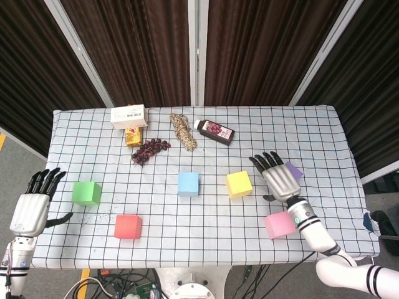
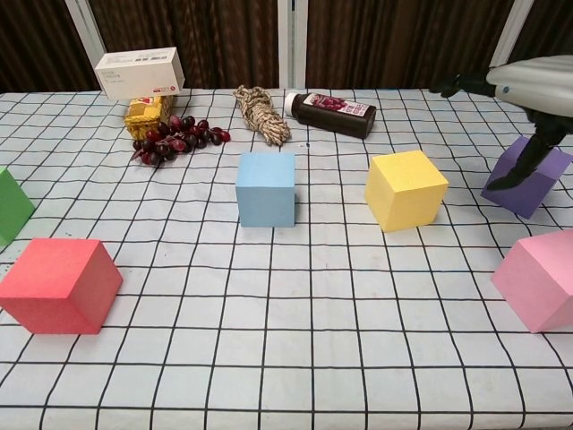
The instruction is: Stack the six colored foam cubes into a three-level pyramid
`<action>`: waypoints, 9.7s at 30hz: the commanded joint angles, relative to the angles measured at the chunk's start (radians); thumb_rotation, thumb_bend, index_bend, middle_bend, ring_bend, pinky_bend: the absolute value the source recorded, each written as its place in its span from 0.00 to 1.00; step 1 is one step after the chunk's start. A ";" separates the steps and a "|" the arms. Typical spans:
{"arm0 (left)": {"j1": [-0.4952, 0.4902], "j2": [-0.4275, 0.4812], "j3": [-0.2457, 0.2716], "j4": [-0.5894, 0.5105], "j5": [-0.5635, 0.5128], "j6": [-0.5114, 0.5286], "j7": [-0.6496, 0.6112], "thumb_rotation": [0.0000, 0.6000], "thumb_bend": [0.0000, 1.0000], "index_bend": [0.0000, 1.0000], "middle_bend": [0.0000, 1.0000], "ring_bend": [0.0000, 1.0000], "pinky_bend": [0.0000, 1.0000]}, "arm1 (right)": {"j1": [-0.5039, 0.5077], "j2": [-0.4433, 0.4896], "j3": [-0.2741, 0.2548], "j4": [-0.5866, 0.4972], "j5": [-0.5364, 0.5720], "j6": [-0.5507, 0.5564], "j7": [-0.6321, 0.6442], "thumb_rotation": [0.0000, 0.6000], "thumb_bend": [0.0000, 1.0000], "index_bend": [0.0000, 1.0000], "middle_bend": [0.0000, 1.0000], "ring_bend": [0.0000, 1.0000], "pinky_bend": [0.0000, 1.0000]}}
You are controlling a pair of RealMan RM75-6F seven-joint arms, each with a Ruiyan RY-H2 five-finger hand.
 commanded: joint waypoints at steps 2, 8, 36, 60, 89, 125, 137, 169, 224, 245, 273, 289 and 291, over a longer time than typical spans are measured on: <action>-0.003 -0.003 -0.003 0.005 -0.002 -0.001 -0.001 1.00 0.00 0.10 0.05 0.00 0.06 | 0.037 -0.042 -0.004 0.044 0.020 -0.017 -0.026 1.00 0.00 0.00 0.08 0.00 0.00; 0.000 -0.018 -0.005 0.017 -0.005 0.009 0.025 1.00 0.00 0.10 0.05 0.00 0.06 | 0.061 -0.114 -0.016 0.091 0.012 0.006 -0.029 1.00 0.00 0.00 0.10 0.00 0.00; 0.005 -0.011 -0.001 0.027 -0.002 0.012 -0.010 1.00 0.00 0.10 0.05 0.00 0.06 | 0.122 -0.219 0.023 0.042 0.142 0.100 -0.085 1.00 0.04 0.00 0.62 0.21 0.00; 0.015 -0.009 0.002 0.078 -0.011 0.007 -0.093 1.00 0.00 0.10 0.05 0.00 0.06 | 0.242 -0.418 0.063 0.061 0.407 0.241 -0.325 1.00 0.06 0.00 0.61 0.21 0.00; 0.021 -0.013 0.004 0.105 -0.015 0.001 -0.132 1.00 0.00 0.10 0.05 0.00 0.06 | 0.305 -0.473 0.067 0.103 0.480 0.259 -0.391 1.00 0.07 0.00 0.62 0.22 0.00; 0.026 -0.017 0.007 0.123 -0.015 -0.003 -0.147 1.00 0.00 0.10 0.05 0.00 0.06 | 0.338 -0.484 0.079 0.109 0.548 0.262 -0.417 1.00 0.07 0.00 0.62 0.23 0.00; 0.027 -0.017 0.008 0.125 -0.016 -0.005 -0.146 1.00 0.00 0.10 0.05 0.00 0.06 | 0.344 -0.491 0.073 0.116 0.552 0.266 -0.413 1.00 0.07 0.00 0.61 0.23 0.00; -0.008 -0.003 -0.004 0.080 0.004 -0.033 -0.133 1.00 0.00 0.10 0.05 0.00 0.06 | 0.252 -0.296 0.114 -0.121 0.426 0.316 -0.222 1.00 0.00 0.00 0.12 0.04 0.00; -0.249 -0.177 -0.043 0.269 -0.217 -0.360 0.070 1.00 0.17 0.14 0.46 0.08 0.08 | -0.205 0.105 0.023 -0.331 -0.008 0.439 0.405 1.00 0.00 0.00 0.17 0.03 0.00; -0.472 -0.284 -0.151 0.053 -0.434 -0.461 0.387 1.00 0.16 0.13 0.53 0.13 0.13 | -0.325 0.108 -0.002 -0.378 -0.107 0.559 0.478 1.00 0.00 0.00 0.18 0.03 0.00; -0.613 -0.459 -0.176 0.025 -0.661 -0.331 0.621 1.00 0.16 0.13 0.59 0.20 0.11 | -0.361 0.108 0.027 -0.329 -0.125 0.550 0.542 1.00 0.00 0.00 0.19 0.03 0.00; -0.666 -0.504 -0.167 0.037 -0.717 -0.309 0.705 1.00 0.16 0.14 0.60 0.21 0.10 | -0.369 0.105 0.031 -0.310 -0.117 0.530 0.553 1.00 0.00 0.00 0.19 0.03 0.00; -0.671 -0.509 -0.166 0.046 -0.719 -0.307 0.708 1.00 0.16 0.14 0.60 0.21 0.10 | -0.369 0.104 0.031 -0.307 -0.115 0.526 0.555 1.00 0.00 0.00 0.19 0.03 0.00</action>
